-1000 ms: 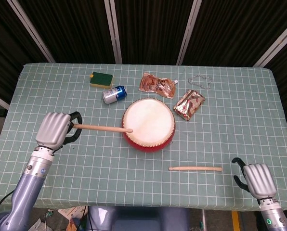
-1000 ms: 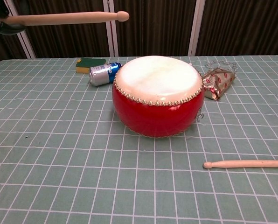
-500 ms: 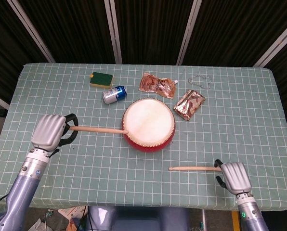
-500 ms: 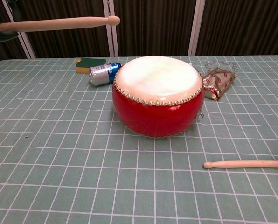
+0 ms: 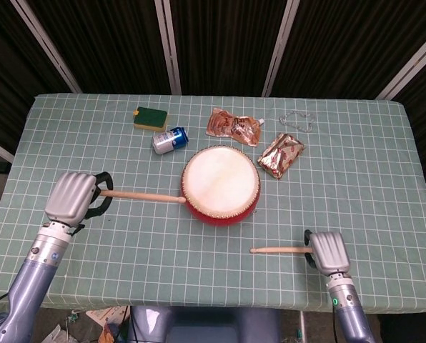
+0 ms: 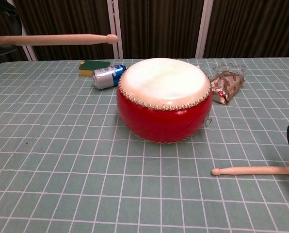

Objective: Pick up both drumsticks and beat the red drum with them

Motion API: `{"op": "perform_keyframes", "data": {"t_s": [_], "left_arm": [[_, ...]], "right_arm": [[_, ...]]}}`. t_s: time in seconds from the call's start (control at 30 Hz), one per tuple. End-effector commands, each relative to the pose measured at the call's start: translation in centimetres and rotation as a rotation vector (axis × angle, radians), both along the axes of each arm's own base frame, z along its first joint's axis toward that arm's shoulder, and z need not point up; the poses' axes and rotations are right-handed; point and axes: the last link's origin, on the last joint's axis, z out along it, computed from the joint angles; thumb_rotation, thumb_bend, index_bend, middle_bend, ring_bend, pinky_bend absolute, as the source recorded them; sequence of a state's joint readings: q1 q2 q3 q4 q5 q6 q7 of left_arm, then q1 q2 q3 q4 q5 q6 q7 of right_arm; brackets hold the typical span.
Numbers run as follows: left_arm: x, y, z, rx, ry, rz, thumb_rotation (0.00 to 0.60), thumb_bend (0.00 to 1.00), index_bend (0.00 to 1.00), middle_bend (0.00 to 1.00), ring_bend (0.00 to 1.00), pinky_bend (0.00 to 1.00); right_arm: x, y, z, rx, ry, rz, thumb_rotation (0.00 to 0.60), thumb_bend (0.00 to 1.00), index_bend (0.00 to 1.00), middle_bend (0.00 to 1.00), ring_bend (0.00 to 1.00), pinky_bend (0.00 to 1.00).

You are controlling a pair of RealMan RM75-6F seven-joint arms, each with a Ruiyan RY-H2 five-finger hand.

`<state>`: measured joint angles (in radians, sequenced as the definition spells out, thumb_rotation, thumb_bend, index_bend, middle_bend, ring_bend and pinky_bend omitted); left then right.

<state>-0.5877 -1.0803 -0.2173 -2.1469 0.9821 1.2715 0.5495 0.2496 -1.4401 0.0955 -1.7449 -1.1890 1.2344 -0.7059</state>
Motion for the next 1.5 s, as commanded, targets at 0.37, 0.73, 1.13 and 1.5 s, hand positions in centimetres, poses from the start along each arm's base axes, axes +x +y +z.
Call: {"op": "perform_keyframes", "data": {"t_s": [0.37,0.73,1.13,1.5], "left_arm": [[-0.1,0.0,-0.3,-0.006,0.005,-0.004,0.600,0.58,0.79,1.00,1.00,1.00],[-0.4,0.0,-0.6,-0.009,0.007,0.006,0.600,0.58,0.79,1.00,1.00,1.00],[-0.7,0.0,-0.4,-0.006,0.004,0.011,0.600,0.58,0.79,1.00,1.00,1.00],[-0.8,0.0,-0.2,-0.004,-0.001,0.018,0.600,0.58,0.79,1.00,1.00,1.00]], "right_arm": [[-0.3,-0.2,-1.9,0.008,-0.010,-0.035,0.600,0.33,0.57,1.00,1.00,1.00],[-0.7,-0.2,-2.6,0.021,-0.002,-0.056,0.600,0.33,0.48,1.00,1.00,1.00],[-1.2,-0.3,-2.9,0.022,0.033,-0.075,0.600,0.33,0.44,1.00,1.00,1.00],[-2.8,-0.6,-2.7,0.016,0.046,-0.115,0.600,0.33,0.44,1.00,1.00,1.00]]}}
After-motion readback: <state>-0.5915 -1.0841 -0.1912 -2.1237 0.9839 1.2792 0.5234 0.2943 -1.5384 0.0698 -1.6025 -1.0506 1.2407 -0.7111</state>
